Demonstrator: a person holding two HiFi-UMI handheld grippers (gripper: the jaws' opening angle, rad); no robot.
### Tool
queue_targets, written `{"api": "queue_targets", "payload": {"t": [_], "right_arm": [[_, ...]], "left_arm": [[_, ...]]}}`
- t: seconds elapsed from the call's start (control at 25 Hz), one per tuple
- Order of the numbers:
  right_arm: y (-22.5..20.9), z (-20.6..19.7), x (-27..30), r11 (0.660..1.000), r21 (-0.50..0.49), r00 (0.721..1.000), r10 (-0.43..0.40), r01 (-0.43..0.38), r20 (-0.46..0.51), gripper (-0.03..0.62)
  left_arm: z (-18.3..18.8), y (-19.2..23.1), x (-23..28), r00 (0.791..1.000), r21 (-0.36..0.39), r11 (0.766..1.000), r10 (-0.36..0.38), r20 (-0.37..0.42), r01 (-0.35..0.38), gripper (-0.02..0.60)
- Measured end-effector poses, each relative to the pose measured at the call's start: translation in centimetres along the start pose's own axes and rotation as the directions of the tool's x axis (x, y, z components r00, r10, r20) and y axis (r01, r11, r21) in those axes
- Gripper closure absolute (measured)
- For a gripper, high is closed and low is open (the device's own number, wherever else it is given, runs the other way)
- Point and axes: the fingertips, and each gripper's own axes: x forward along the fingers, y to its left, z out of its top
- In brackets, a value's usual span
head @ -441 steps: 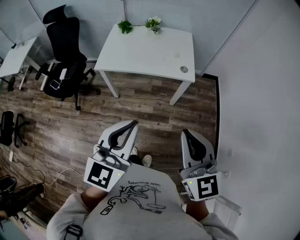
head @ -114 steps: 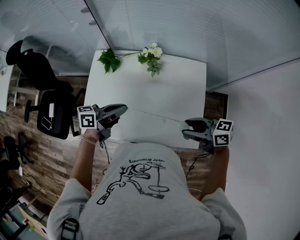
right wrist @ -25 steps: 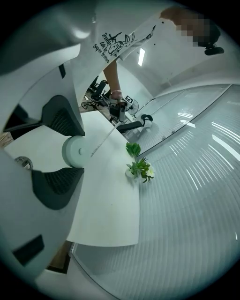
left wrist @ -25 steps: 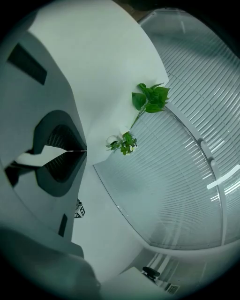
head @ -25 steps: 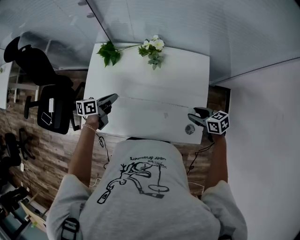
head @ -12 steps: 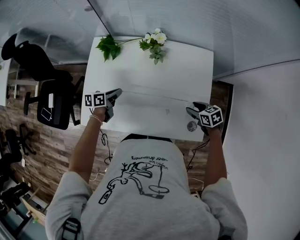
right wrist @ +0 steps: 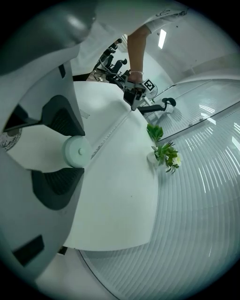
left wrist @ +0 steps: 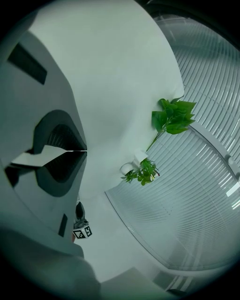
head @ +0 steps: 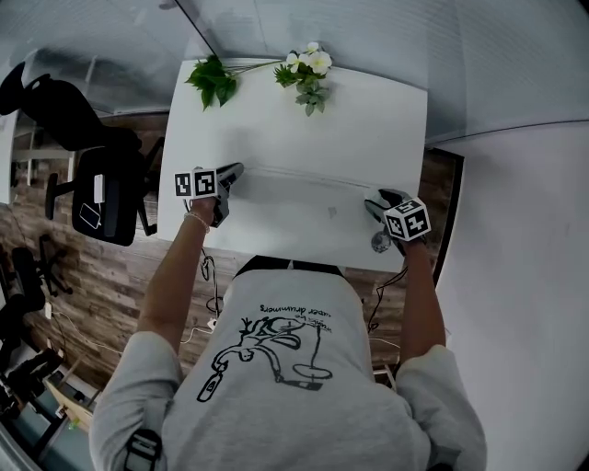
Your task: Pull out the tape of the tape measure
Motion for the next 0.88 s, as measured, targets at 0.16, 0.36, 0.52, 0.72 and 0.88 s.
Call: {"api": "queue_targets", "payload": {"t": [0.16,0.36,0.52,0.72,0.88], "right_arm": [[-0.4,-0.4,1.0,0.999,-0.026,0.999,-0.03,0.029,-0.02,0.37],[-0.6,-0.6,1.5,0.998,-0.04,0.998,-0.053,0.052,-0.026,0.368],[-0.8,-0.6,1.6,0.997,-0.042,0.997,-0.069,0.068,-0.016,0.361],[-1.0,-0.2,0.8,0.995,-0.042,0.996,-0.092,0.092,0.009,0.356],[-0.4,1.1,-0.9,0.991,-0.051,0.991,-0.118,0.121,0.058,0.381]], "left_arm": [[-0.1,0.5,0.6,1.0,0.009,1.0,0.03,-0.009,-0.03,0.557],[0.1,1.1,0.9,0.998,0.019,0.998,0.06,-0.012,-0.06,0.557],[-0.1,1.4,0.8,0.997,0.03,0.997,0.078,-0.012,-0.078,0.552],[0.1,0.9,0.1,0.996,0.047,0.995,0.09,0.007,-0.091,0.517],[1.0,-0.8,-1.2,0.995,0.069,0.994,0.08,0.061,-0.084,0.526]]}}
